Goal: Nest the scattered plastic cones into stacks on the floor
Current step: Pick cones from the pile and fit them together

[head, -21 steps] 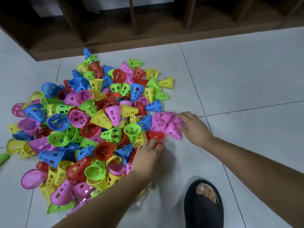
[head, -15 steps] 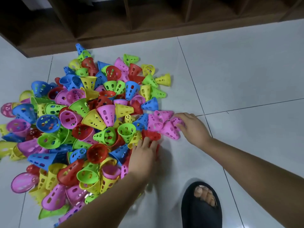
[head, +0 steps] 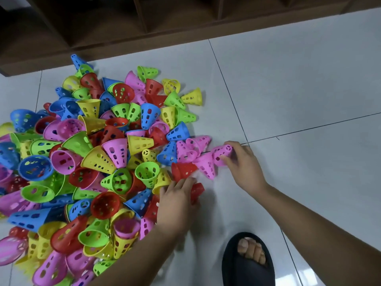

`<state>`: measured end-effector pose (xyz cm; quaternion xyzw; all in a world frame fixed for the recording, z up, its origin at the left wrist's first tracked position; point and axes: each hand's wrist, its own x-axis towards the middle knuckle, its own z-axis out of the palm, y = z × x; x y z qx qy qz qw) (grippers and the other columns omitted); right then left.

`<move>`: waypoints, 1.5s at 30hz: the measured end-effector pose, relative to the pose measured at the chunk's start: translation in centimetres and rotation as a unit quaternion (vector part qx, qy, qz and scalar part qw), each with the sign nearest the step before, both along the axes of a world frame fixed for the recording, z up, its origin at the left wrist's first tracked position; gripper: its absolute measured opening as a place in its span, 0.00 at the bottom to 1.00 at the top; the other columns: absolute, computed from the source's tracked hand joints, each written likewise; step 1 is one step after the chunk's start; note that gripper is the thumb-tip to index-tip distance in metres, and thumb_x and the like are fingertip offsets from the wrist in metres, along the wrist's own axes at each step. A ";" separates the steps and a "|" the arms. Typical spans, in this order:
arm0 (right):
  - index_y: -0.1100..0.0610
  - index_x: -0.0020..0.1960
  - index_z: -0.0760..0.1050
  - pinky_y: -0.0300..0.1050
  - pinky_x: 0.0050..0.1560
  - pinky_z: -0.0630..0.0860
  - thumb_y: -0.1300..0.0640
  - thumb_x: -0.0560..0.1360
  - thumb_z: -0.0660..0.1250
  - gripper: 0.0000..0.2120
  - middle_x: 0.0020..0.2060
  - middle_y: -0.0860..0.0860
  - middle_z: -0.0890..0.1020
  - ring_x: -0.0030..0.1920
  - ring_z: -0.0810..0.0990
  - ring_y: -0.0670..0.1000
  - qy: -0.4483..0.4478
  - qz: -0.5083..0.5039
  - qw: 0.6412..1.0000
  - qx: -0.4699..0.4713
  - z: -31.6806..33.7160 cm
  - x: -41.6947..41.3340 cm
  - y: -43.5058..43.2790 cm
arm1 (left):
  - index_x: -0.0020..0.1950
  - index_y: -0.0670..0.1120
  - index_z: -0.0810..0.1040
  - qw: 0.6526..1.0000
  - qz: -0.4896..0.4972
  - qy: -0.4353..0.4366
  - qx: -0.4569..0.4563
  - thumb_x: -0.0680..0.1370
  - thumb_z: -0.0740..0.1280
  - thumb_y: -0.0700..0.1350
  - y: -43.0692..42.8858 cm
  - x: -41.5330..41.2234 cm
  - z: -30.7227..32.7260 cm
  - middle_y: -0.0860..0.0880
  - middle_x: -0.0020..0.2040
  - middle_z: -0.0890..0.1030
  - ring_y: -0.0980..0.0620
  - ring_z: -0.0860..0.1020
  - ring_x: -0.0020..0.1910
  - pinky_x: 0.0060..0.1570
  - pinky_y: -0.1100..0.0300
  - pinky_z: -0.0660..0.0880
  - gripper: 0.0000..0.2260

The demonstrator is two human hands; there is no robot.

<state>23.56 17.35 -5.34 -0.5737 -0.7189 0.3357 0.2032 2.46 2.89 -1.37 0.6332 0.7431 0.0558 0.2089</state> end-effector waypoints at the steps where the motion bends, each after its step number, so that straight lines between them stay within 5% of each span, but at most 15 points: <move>1: 0.45 0.69 0.73 0.50 0.57 0.76 0.49 0.81 0.70 0.18 0.53 0.46 0.82 0.57 0.74 0.47 0.004 -0.011 1.000 -0.003 0.3 0.4 -0.5 | 0.74 0.59 0.72 1.000 -0.001 -0.024 0.011 0.79 0.71 0.54 0.0 0.3 0.3 0.57 0.67 0.81 0.49 0.78 0.64 0.64 0.51 0.69 0.23; 5: 0.43 0.70 0.73 0.47 0.58 0.76 0.48 0.82 0.71 0.18 0.57 0.43 0.81 0.61 0.75 0.47 0.038 -0.056 0.998 -0.010 2.2 1.9 -3.0 | 0.68 0.59 0.75 0.987 0.042 -0.143 0.056 0.77 0.75 0.53 0.4 1.6 0.2 0.56 0.60 0.83 0.51 0.80 0.56 0.57 0.51 0.76 0.21; 10: 0.36 0.70 0.72 0.39 0.56 0.75 0.45 0.81 0.71 0.18 0.60 0.43 0.79 0.59 0.78 0.42 0.093 -0.120 0.988 -0.029 5.0 2.7 -6.1 | 0.64 0.55 0.76 0.965 0.069 -0.246 0.053 0.76 0.78 0.52 1.3 3.1 -1.5 0.58 0.59 0.78 0.60 0.79 0.51 0.47 0.69 0.74 0.20; 14: 0.36 0.71 0.72 0.33 0.57 0.73 0.43 0.80 0.71 0.21 0.61 0.40 0.77 0.59 0.77 0.38 0.076 -0.071 0.994 -0.038 5.6 2.0 -8.5 | 0.61 0.50 0.76 0.961 0.062 -0.264 0.060 0.73 0.79 0.52 1.3 4.0 -2.7 0.54 0.57 0.75 0.55 0.76 0.50 0.49 0.56 0.77 0.20; 19: 0.40 0.74 0.72 0.31 0.61 0.71 0.41 0.81 0.69 0.23 0.62 0.41 0.75 0.62 0.75 0.38 0.000 0.007 0.999 -0.032 4.5 1.4 -9.9 | 0.64 0.49 0.76 0.962 0.058 -0.260 0.061 0.72 0.78 0.61 0.3 3.6 -3.4 0.54 0.58 0.77 0.55 0.78 0.52 0.46 0.59 0.75 0.27; 23: 0.47 0.75 0.74 0.44 0.63 0.77 0.47 0.82 0.70 0.22 0.61 0.41 0.78 0.65 0.76 0.45 -0.036 0.092 0.994 0.044 3.5 0.5 -10.5 | 0.71 0.54 0.71 0.959 0.071 -0.272 0.027 0.73 0.80 0.60 -0.2 2.6 -3.5 0.55 0.63 0.79 0.54 0.80 0.58 0.55 0.57 0.79 0.32; 26: 0.50 0.74 0.74 0.51 0.61 0.78 0.49 0.83 0.70 0.20 0.64 0.42 0.80 0.64 0.75 0.50 -0.066 0.137 0.985 0.086 2.4 0.3 -10.5 | 0.70 0.55 0.71 0.961 0.036 -0.273 0.037 0.78 0.77 0.52 -0.7 1.5 -3.0 0.56 0.63 0.79 0.54 0.81 0.57 0.54 0.53 0.81 0.24; 32: 0.50 0.72 0.76 0.50 0.61 0.76 0.50 0.84 0.70 0.18 0.65 0.42 0.80 0.61 0.76 0.52 -0.099 0.164 0.971 0.146 1.4 0.1 -9.8 | 0.68 0.52 0.75 0.978 0.022 -0.187 0.089 0.76 0.73 0.38 -0.3 -1.5 -1.6 0.53 0.60 0.81 0.51 0.82 0.50 0.44 0.49 0.82 0.22; 37: 0.48 0.72 0.77 0.50 0.61 0.76 0.50 0.82 0.71 0.19 0.66 0.42 0.79 0.62 0.76 0.53 -0.119 0.194 0.962 0.153 0.7 -0.5 -9.3 | 0.60 0.47 0.80 0.982 -0.003 -0.081 0.170 0.74 0.75 0.42 1.8 -3.2 -1.5 0.48 0.55 0.79 0.45 0.77 0.51 0.47 0.47 0.77 0.15; 45: 0.52 0.66 0.79 0.52 0.61 0.76 0.43 0.81 0.71 0.19 0.58 0.47 0.80 0.59 0.77 0.54 -0.090 0.116 0.982 0.122 2.3 -1.5 -6.6 | 0.62 0.49 0.79 0.992 -0.006 0.034 0.124 0.74 0.76 0.55 4.3 -3.9 -2.0 0.48 0.58 0.79 0.44 0.77 0.58 0.54 0.49 0.74 0.20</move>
